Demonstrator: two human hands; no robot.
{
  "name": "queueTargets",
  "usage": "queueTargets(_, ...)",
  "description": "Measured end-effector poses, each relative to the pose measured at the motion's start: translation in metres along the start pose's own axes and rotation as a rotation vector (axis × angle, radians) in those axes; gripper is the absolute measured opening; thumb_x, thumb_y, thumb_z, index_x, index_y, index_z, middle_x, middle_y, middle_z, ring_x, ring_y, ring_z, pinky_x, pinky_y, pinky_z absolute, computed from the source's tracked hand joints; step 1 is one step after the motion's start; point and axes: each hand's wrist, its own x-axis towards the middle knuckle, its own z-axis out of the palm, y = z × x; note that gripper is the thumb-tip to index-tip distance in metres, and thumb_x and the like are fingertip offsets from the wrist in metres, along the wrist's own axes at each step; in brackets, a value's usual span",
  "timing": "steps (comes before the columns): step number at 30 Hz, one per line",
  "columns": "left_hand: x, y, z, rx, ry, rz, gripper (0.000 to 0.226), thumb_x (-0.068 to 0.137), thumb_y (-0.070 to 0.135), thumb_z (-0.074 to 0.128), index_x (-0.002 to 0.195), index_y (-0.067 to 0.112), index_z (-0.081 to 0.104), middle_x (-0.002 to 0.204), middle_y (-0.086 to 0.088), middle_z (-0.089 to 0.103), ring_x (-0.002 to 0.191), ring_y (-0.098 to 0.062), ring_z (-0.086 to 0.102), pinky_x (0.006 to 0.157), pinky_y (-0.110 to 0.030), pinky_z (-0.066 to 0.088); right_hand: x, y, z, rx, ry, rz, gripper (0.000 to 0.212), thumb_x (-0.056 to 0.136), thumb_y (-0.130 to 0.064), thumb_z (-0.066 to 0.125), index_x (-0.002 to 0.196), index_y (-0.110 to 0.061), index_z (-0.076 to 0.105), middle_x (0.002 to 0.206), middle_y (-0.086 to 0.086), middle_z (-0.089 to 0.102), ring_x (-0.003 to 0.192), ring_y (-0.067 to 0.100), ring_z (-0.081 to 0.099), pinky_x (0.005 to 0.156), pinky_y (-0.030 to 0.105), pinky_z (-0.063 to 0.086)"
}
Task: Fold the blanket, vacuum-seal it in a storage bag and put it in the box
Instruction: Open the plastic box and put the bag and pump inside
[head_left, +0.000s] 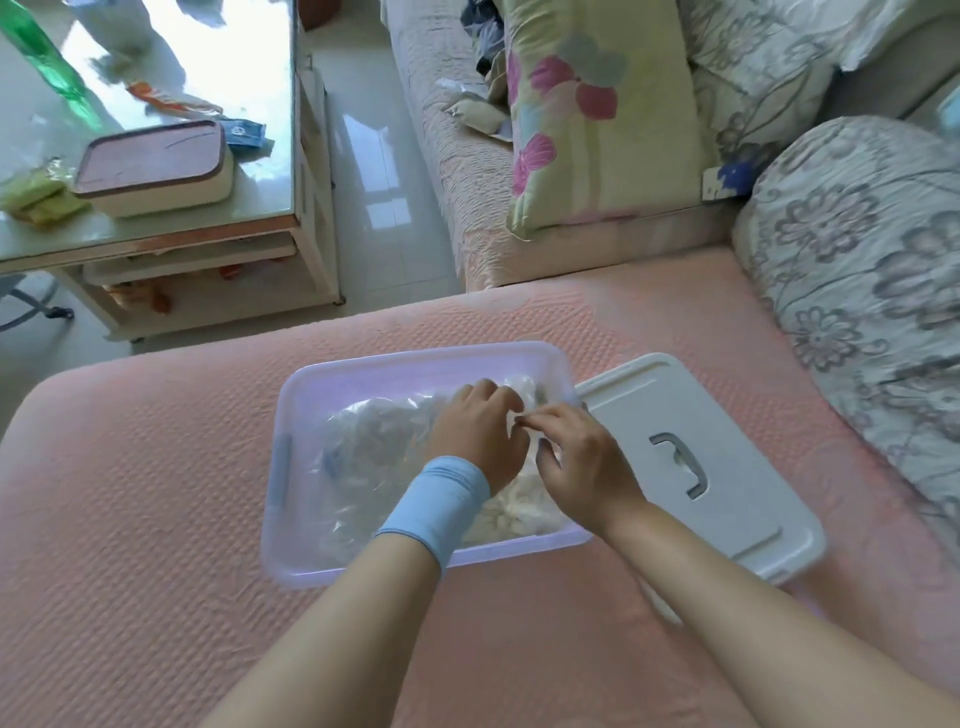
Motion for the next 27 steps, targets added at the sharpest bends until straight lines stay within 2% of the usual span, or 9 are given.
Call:
queueTargets(2,0.011,0.049,0.006,-0.037,0.047,0.066,0.023,0.085,0.019,0.055,0.106,0.021,0.063,0.11,0.0,0.059,0.104,-0.024,0.051,0.085,-0.031,0.04,-0.012,0.032,-0.04,-0.047,0.084,0.08,0.042,0.082,0.008,0.058,0.114,-0.015,0.072,0.106,0.002,0.068,0.099,0.023,0.062,0.083,0.032,0.051)
queueTargets(4,0.019,0.096,0.018,-0.079,0.048,0.106,0.022,0.084,0.018,0.055,0.105,0.021,0.062,0.11,0.001,0.059,0.103,-0.024,0.051,0.084,-0.032,0.04,-0.03,0.07,-0.076,-0.143,0.01,0.197,0.043,0.084,0.005,0.055,0.116,-0.02,0.07,0.112,0.0,0.066,0.105,0.023,0.059,0.087,0.032,0.048)
queueTargets(9,0.028,0.179,0.078,-0.047,-0.235,0.115,0.029,0.09,0.027,0.051,0.118,0.027,0.057,0.124,0.003,0.053,0.118,-0.021,0.046,0.091,-0.037,0.044,-0.095,0.17,-0.123,-0.515,-0.532,0.307,0.048,0.091,-0.019,0.055,0.136,-0.034,0.052,0.142,-0.005,0.047,0.129,0.018,0.043,0.106,0.034,0.034)
queueTargets(12,0.024,0.197,0.12,0.045,-0.447,0.069,0.034,0.091,0.031,0.051,0.125,0.03,0.053,0.131,0.003,0.049,0.124,-0.022,0.044,0.093,-0.038,0.042,-0.127,0.211,-0.12,-0.641,-0.746,0.331,0.071,0.09,-0.027,0.063,0.152,-0.034,0.029,0.163,0.005,0.015,0.15,0.025,0.015,0.115,0.046,0.023)
queueTargets(15,0.018,0.201,0.158,0.111,-0.573,0.035,0.042,0.091,0.034,0.051,0.133,0.032,0.048,0.139,0.004,0.044,0.128,-0.022,0.041,0.099,-0.039,0.041,-0.145,0.239,-0.11,-0.775,-0.866,0.32,0.093,0.091,-0.035,0.065,0.158,-0.036,0.001,0.166,0.009,-0.015,0.153,0.029,-0.013,0.116,0.061,0.014)
queueTargets(20,0.008,0.2,0.203,0.16,-0.647,-0.009,0.052,0.088,0.041,0.056,0.138,0.035,0.042,0.144,0.008,0.039,0.132,-0.019,0.038,0.098,-0.038,0.041,-0.157,0.276,-0.094,-0.899,-0.889,0.154,0.099,0.095,-0.03,0.06,0.156,-0.034,-0.018,0.163,0.015,-0.025,0.152,0.035,-0.018,0.113,0.067,0.015)
queueTargets(23,0.0,0.201,0.223,0.168,-0.657,-0.004,0.072,0.08,0.055,0.063,0.143,0.035,0.034,0.15,0.01,0.031,0.137,-0.018,0.03,0.103,-0.042,0.041,-0.152,0.293,-0.096,-0.834,-0.828,0.079,0.076,0.102,-0.027,0.042,0.158,-0.031,-0.01,0.166,0.013,-0.016,0.154,0.035,-0.009,0.113,0.06,0.02)
queueTargets(25,-0.003,0.205,0.233,0.197,-0.63,0.03,0.095,0.07,0.068,0.066,0.148,0.035,0.022,0.156,0.01,0.017,0.143,-0.02,0.017,0.109,-0.046,0.036,-0.138,0.301,-0.103,-0.774,-0.744,0.06,0.069,0.102,-0.027,0.037,0.16,-0.032,-0.002,0.168,0.009,-0.008,0.155,0.031,-0.005,0.115,0.057,0.016)
queueTargets(27,0.002,0.208,0.236,0.272,-0.548,0.092,0.105,0.068,0.065,0.069,0.15,0.033,0.011,0.159,0.008,0.004,0.147,-0.024,0.006,0.112,-0.049,0.032,-0.118,0.308,-0.114,-0.736,-0.637,0.053,0.068,0.102,-0.032,0.04,0.16,-0.033,0.005,0.168,0.007,-0.002,0.155,0.028,-0.003,0.119,0.056,0.008)
